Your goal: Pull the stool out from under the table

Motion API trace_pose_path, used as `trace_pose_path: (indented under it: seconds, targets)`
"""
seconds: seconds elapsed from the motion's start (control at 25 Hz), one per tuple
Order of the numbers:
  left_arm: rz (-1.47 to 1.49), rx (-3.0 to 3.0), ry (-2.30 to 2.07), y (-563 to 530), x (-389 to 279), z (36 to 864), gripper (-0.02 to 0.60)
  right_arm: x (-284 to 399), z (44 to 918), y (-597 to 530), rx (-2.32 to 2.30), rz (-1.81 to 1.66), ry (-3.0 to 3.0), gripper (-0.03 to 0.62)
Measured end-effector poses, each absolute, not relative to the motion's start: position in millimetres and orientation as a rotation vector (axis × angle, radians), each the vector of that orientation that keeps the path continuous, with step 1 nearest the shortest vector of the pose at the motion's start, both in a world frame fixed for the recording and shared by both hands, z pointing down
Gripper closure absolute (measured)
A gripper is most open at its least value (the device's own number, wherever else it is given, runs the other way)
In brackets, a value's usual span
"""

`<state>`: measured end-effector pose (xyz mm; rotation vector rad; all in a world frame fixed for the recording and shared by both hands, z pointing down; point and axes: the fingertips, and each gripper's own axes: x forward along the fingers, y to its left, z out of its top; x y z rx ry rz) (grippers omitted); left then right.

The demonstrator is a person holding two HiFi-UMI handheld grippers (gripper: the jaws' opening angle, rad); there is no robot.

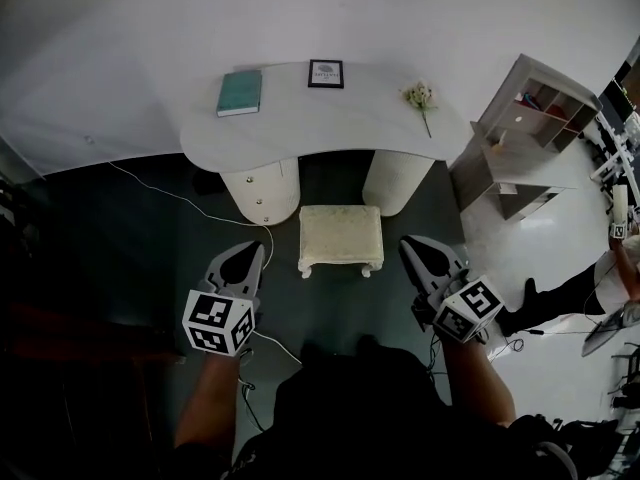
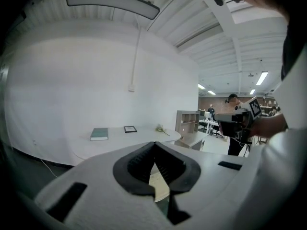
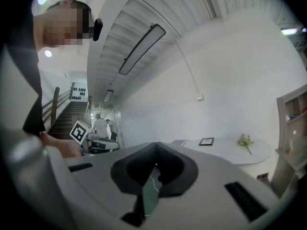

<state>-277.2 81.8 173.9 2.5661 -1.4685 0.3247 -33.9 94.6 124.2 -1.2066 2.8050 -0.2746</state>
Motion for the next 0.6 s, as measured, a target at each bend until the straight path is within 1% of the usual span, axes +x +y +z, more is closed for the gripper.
trace_pose_path:
  seconds: [0.2, 0.44, 0.6]
  targets:
    - [0.243, 2.51, -1.53, 86.3, -274.7, 177.2, 0.572, -25.3, 131.5, 96.1, -1.218, -0.239, 2.82, 0.591]
    - [0.218, 2.526, -1.584, 73.0, -250.4, 166.4, 0.572, 1.7, 127.3, 87.1, -1.216, -0.259, 2.789, 0.591]
    - [0.177, 2.499, -1.627, 57.5, -239.5, 161.3, 0.572, 13.6, 130.8, 84.9, -1.225, -0.198, 2.848, 0.591]
